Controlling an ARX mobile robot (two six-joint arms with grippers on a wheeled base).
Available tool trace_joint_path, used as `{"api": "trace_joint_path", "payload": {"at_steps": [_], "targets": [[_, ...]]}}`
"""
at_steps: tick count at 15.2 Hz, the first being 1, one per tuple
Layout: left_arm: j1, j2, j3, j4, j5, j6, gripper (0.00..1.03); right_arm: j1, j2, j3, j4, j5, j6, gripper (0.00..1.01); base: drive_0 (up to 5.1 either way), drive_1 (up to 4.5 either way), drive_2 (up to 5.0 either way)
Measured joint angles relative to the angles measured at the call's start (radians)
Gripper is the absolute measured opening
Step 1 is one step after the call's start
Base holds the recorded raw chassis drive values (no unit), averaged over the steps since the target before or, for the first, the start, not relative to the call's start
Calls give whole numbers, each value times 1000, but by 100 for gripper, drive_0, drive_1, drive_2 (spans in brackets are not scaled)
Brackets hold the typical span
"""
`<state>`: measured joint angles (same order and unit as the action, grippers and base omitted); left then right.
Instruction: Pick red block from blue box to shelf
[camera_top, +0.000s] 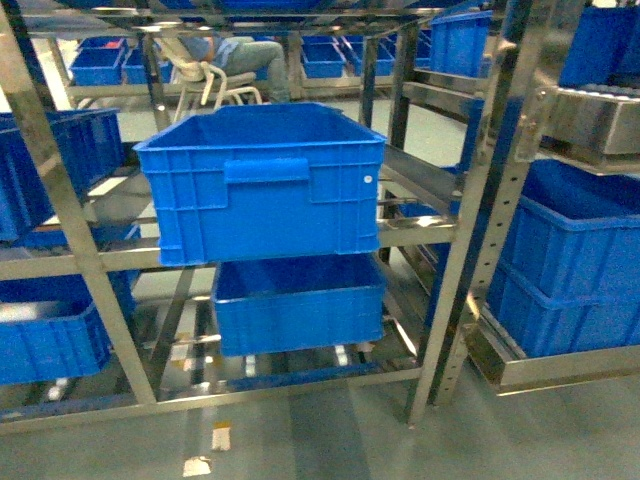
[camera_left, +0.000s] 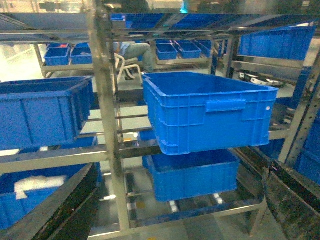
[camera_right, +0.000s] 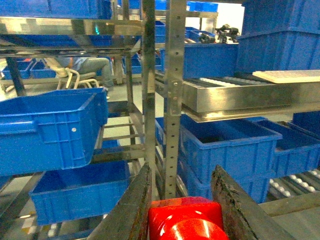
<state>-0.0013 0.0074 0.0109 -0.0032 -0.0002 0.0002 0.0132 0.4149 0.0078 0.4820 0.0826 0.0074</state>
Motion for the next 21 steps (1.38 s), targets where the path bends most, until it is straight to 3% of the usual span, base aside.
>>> {"api": "trace_joint_path", "payload": {"at_steps": [12,21], "targets": [[1,0,0,0,-1,0,98,0,0,0,0,-1,0,29,-168,-168,-168],[1,0,0,0,0,0,98,0,0,0,-2,-1,0,29,0,431,-432]]}}
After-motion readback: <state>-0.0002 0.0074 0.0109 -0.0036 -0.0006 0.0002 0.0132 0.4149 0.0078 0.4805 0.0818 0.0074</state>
